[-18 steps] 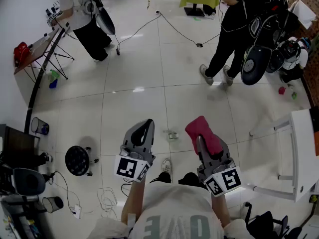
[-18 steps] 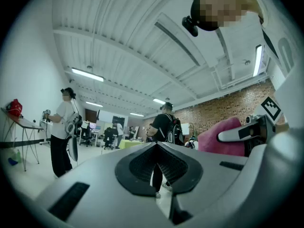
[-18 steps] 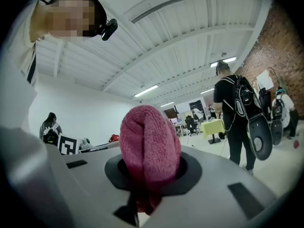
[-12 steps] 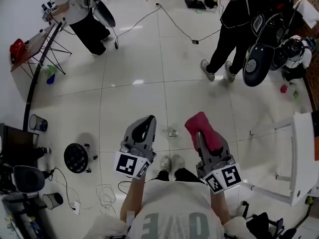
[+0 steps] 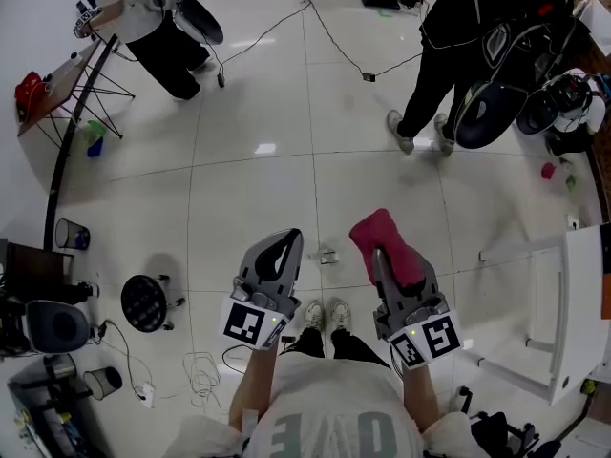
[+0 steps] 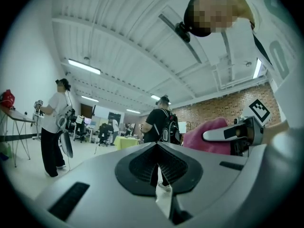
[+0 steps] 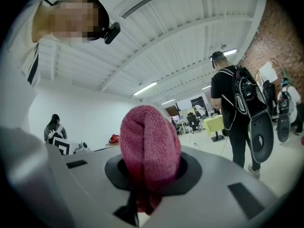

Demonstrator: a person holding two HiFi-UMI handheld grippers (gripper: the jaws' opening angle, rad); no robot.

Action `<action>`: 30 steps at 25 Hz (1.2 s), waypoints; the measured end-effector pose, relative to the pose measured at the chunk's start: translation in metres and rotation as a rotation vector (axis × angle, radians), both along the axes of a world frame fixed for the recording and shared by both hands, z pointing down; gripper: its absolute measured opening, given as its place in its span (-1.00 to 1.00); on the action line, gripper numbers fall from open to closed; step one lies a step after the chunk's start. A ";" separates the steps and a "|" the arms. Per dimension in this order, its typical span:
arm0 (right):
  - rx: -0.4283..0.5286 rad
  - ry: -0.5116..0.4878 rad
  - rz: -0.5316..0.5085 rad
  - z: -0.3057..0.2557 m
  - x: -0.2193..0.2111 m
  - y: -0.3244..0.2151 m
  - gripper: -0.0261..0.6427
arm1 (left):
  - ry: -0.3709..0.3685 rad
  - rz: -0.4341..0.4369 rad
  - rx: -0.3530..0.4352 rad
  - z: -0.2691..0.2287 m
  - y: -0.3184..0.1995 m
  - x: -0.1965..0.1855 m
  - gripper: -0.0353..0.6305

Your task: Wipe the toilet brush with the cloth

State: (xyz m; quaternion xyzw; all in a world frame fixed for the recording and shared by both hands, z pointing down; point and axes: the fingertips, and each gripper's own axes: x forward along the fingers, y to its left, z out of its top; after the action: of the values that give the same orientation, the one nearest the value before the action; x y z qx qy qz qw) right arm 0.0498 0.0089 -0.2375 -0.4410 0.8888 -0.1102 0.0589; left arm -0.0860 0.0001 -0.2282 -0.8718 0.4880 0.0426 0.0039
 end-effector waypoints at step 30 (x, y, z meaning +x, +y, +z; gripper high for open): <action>0.097 0.030 -0.028 0.610 0.006 -0.088 -0.72 | -0.097 -0.162 0.096 0.606 -0.050 -0.083 -0.89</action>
State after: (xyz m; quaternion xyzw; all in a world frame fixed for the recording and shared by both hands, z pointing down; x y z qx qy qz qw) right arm 0.0553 -0.0790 0.3721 -0.4268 0.8999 -0.0610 0.0653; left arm -0.1686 -0.0497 0.3782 -0.8294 0.5535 0.0230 0.0728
